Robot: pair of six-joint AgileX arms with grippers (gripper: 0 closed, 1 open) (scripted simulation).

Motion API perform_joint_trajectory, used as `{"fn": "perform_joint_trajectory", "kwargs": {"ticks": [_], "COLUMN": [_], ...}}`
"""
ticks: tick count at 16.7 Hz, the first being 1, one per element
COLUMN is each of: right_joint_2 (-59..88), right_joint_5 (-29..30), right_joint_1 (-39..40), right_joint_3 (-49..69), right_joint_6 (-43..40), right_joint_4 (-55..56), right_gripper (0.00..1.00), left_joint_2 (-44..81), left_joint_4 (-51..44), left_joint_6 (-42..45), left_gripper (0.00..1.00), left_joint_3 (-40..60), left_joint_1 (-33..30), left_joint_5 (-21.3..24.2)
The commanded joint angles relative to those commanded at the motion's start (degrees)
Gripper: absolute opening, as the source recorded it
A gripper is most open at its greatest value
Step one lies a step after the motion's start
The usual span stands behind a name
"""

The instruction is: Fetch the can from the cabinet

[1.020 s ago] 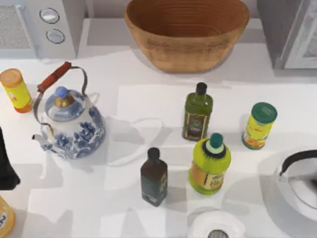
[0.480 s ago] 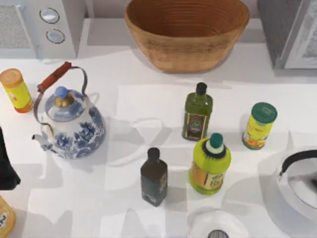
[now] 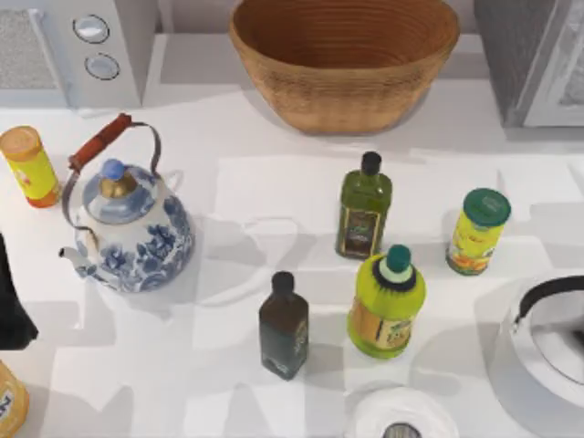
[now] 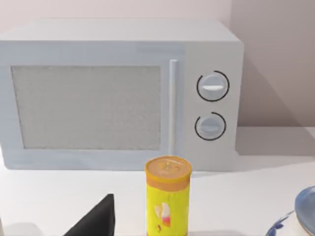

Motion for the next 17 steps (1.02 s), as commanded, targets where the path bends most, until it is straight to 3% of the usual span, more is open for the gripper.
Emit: {"fn": "perform_joint_trajectory", "kwargs": {"ticks": [8, 17], "right_joint_2": [28.39, 38.77], "right_joint_5": [5.77, 8.38], "right_joint_1": [1.36, 1.04], "right_joint_3": [32.48, 39.36], "right_joint_6": [-4.91, -8.48], "right_joint_4": [-5.85, -6.99], "right_gripper": [1.00, 1.00], "left_joint_2": [0.00, 0.00], "left_joint_4": [0.00, 0.00], "left_joint_6": [0.00, 0.00], "left_gripper": [1.00, 1.00], "left_joint_3": [0.00, 0.00], "left_joint_1": [0.00, 0.00], "left_joint_5": [0.00, 0.00]}}
